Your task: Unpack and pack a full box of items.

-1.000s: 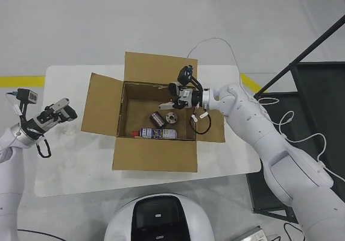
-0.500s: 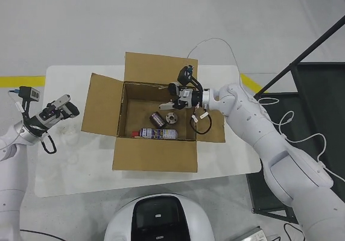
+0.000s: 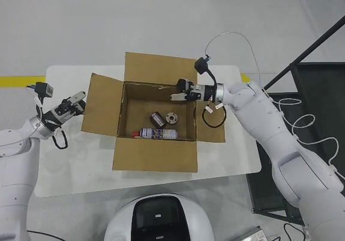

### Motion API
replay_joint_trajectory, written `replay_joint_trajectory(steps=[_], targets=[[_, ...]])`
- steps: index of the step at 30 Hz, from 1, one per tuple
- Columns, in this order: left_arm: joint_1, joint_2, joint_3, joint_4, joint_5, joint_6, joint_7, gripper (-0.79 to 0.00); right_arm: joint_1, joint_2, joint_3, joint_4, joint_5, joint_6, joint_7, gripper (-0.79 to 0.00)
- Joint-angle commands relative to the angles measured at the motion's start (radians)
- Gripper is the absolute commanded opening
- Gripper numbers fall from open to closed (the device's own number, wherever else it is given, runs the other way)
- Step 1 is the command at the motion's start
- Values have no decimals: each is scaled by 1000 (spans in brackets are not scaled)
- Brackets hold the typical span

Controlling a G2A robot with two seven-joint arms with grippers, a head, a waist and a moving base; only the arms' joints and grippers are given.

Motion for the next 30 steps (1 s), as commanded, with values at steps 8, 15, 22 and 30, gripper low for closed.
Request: replay_joint_trajectory(steps=[8,15,22,30], targets=[[-105,-31,119,79,-65,-8,19,0,-202,173,269,-214,217,205,244,0],[-151,-54,209,40,-99,10,8,0,-421,267,528,-298,209,308,213,0],[-184,-86,325,40,-95,44,32,0,-541,287,607,-306,140,408,65,0],[-201,-102,394,62,-40,31,46,0,-530,258,517,-240,223,463,95,0]])
